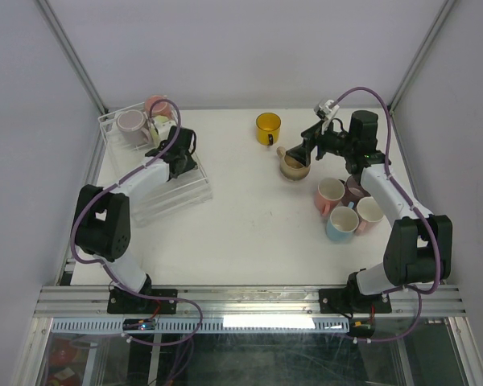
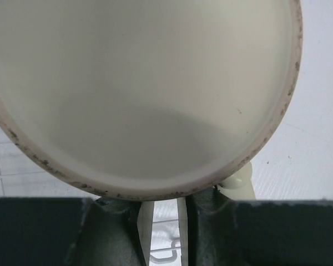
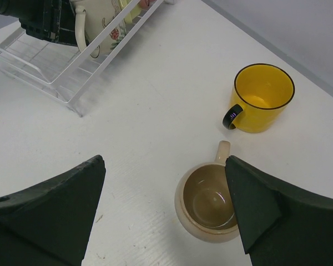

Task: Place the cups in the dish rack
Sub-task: Pick up the cup at the center of the board.

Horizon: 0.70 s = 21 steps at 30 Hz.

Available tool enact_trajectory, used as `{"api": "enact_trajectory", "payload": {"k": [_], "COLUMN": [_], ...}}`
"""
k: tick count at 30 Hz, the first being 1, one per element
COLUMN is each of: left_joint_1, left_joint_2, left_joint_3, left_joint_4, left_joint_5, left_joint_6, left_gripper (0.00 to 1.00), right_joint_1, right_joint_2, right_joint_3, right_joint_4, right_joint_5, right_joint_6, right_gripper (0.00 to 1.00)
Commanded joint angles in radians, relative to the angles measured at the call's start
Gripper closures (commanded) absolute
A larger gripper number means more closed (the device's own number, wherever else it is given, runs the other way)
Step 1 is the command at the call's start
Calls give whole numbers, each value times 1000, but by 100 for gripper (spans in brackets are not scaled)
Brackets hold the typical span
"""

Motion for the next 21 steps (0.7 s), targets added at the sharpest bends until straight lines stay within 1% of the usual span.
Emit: {"api": "enact_trajectory", "payload": {"k": [1,6,16,21], "left_joint_1": [23,23,22,23], "left_joint_2": [-32,-75,-237,-332], "left_joint_3": [52,39,-47,-73], "left_joint_4": [70,65,24,13], "left_joint_5": [-16,33,70,100], "left_joint_6": [17,52,85,116], "left_gripper": [78,72,60,49], "right_joint_1": [-7,-7,-7,-7], "right_joint_2": [-43,-45,-50,-50], "right_joint_3": [11,18,33,61], "right_joint_4": [16,-5,-43,-83], "right_joint_5": [-37,-49,-88,-118], "right_joint_6": [-8,-24,-33,-44], "right_gripper": [8,8,8,8]}}
